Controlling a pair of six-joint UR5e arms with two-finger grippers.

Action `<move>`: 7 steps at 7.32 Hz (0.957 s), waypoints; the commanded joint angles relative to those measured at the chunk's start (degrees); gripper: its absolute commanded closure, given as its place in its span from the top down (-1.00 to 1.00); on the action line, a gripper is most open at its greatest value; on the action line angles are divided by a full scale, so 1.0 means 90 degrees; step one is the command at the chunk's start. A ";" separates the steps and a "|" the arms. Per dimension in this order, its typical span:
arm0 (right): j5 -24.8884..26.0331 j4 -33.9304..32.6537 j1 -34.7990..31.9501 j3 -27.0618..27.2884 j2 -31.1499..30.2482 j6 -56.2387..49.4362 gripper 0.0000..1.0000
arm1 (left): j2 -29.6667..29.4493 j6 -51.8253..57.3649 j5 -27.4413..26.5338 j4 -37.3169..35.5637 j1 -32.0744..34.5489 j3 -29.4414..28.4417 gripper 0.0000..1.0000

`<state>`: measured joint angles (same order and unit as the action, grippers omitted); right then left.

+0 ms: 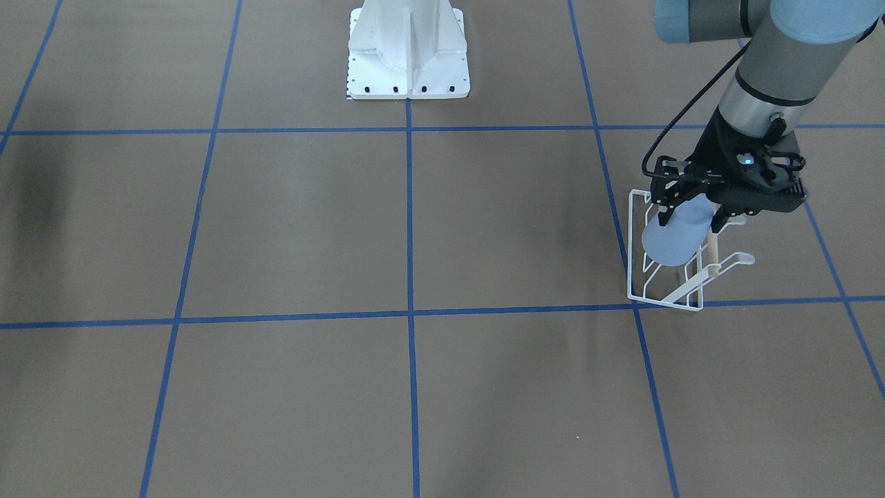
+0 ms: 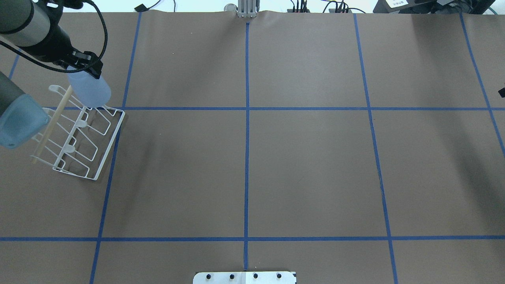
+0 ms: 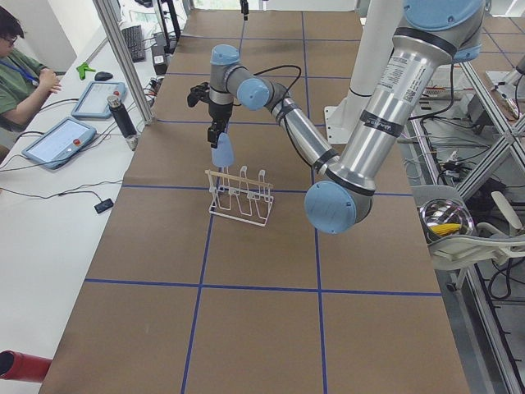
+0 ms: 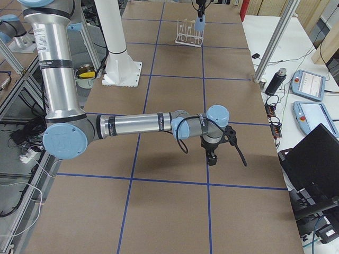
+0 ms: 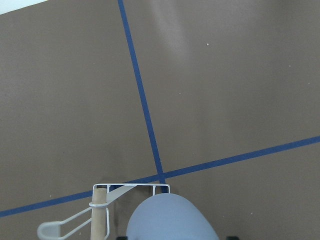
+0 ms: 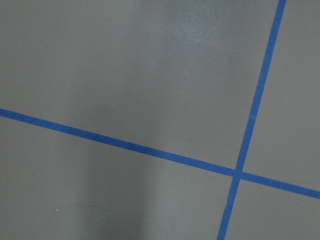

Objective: Hang cup on cup holder
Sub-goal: 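Lower the cup onto a rack hook with the left gripper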

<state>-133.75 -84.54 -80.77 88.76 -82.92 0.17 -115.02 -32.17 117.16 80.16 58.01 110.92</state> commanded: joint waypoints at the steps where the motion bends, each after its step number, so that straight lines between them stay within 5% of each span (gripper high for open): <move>1: -0.0022 0.0009 0.0000 0.0001 -0.0015 0.0000 1.00 | 0.0016 0.0000 0.0000 0.0010 -0.0049 -0.0087 -1.00; 5: -0.0227 -0.0001 0.0000 -0.0009 -0.0055 0.0000 1.00 | 0.0036 0.0000 0.0000 0.0019 -0.0254 -0.0380 -1.00; 6: -0.0217 0.0009 0.0000 0.0049 -0.0055 0.0010 1.00 | 0.0036 -0.0010 0.0000 0.0019 -0.0254 -0.0439 0.29; 7: -0.0207 0.0009 0.0000 0.0088 -0.0055 0.0020 1.00 | 0.0046 -0.0116 0.0010 0.0010 -0.0254 -0.0382 0.96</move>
<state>-135.68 -84.50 -80.77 89.10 -83.39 0.25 -114.69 -32.43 117.18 80.31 55.79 107.39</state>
